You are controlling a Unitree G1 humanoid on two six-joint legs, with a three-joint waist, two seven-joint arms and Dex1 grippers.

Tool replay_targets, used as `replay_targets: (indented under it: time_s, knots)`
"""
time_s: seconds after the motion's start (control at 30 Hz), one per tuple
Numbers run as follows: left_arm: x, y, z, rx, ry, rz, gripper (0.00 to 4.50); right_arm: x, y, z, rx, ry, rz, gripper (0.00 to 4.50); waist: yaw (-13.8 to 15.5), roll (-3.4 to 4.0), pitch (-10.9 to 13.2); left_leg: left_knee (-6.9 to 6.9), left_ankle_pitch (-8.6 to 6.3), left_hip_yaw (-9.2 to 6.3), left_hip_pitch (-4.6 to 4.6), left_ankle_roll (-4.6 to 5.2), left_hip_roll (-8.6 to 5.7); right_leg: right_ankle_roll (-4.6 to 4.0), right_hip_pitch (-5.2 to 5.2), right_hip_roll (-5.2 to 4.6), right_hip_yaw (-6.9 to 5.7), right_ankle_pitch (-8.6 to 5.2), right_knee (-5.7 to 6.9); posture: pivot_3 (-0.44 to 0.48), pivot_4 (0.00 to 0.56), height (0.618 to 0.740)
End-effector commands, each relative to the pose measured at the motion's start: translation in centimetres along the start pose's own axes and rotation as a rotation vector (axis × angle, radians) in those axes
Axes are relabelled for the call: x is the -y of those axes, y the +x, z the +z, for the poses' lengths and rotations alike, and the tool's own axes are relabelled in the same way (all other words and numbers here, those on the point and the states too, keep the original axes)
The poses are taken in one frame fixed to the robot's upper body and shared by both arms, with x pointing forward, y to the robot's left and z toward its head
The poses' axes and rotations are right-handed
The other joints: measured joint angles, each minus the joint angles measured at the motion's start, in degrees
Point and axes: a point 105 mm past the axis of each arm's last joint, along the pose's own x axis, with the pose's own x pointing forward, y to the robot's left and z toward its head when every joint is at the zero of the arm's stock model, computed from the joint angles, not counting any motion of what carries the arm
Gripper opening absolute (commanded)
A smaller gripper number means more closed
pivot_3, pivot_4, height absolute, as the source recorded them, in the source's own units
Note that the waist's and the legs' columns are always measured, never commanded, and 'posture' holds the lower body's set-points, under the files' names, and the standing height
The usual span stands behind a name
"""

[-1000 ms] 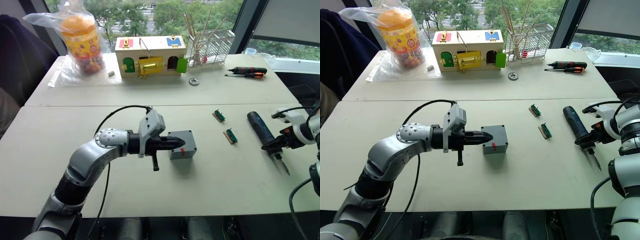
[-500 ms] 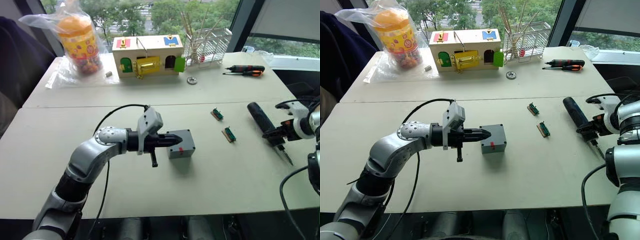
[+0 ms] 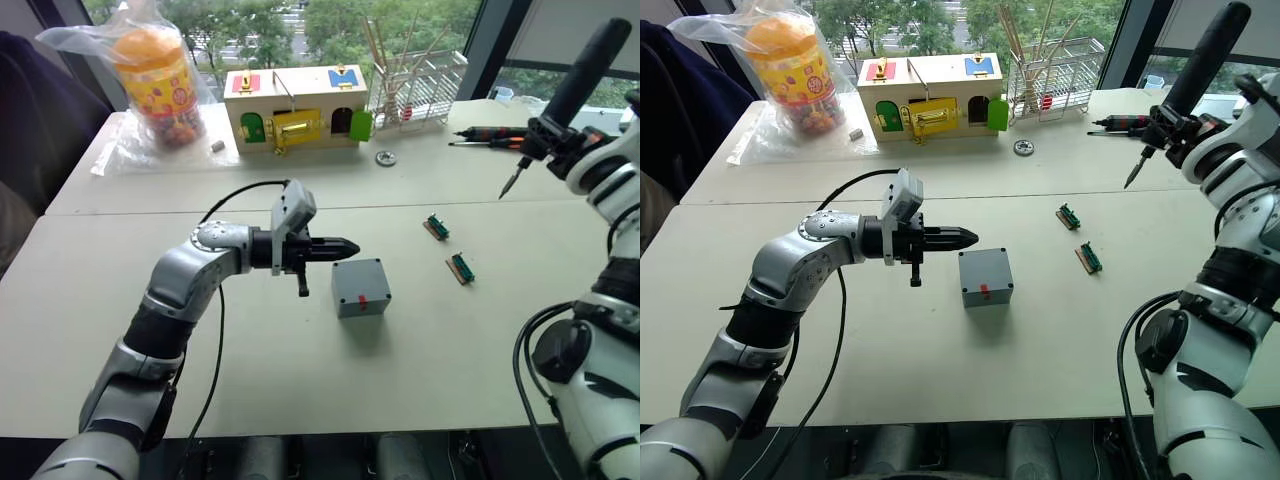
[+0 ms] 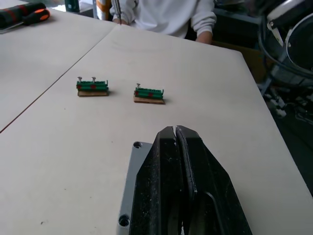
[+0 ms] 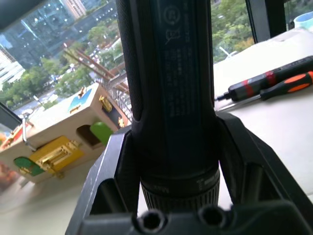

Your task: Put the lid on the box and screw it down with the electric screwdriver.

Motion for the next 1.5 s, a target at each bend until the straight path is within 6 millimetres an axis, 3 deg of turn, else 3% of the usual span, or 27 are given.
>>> replay_targets:
  time_s: [0.03, 0.37, 0.5, 0.73, 1.5]
  knots:
    - [-0.5, 0.4, 0.2, -0.015, 0.057, 0.018, 0.00, -7.6, -2.4, 3.2, 0.223, 0.110, 0.355, 1.78, -0.13, 0.02, 0.01, 0.00, 0.00, 0.01, 0.00, 0.00, -0.03, 0.00, -0.03, 0.00, 0.03, 0.00, 0.01, 0.000, 0.150, 0.708]
    - [0.1, 1.6, -2.3, -0.088, 0.088, 0.022, 0.00, -12.9, -5.2, -1.6, 0.193, 0.117, 0.566, 1.78, 0.34, 0.01, 0.00, 0.03, 0.01, -0.07, 0.01, 0.00, -0.15, 0.00, 0.03, 0.00, 0.03, 0.00, 0.00, 0.000, 0.150, 0.708]
    - [0.3, 2.0, -2.8, -0.082, 0.070, 0.026, 0.00, -14.0, -5.7, -3.7, 0.149, 0.103, 0.599, 1.78, 0.11, 0.01, 0.01, 0.02, 0.01, -0.06, 0.01, -0.01, -0.14, 0.00, -0.02, 0.01, 0.05, 0.00, 0.00, 0.000, 0.150, 0.708]
    - [0.3, 2.2, -4.7, -0.150, 0.071, 0.039, 0.00, -14.3, -5.8, -6.2, 0.108, 0.085, 0.597, 1.78, 0.36, 0.01, 0.00, 0.02, 0.01, -0.07, 0.02, 0.00, -0.14, 0.00, -0.02, 0.01, 0.05, 0.00, 0.00, 0.000, 0.150, 0.708]
    - [0.6, 2.1, -4.5, -0.161, 0.068, 0.031, 0.00, -12.7, -4.8, -8.9, 0.076, 0.038, 0.540, 1.78, 0.42, -0.01, 0.00, 0.05, 0.02, -0.15, 0.04, 0.01, -0.13, -0.01, 0.00, 0.00, 0.05, 0.00, -0.01, 0.000, 0.150, 0.708]
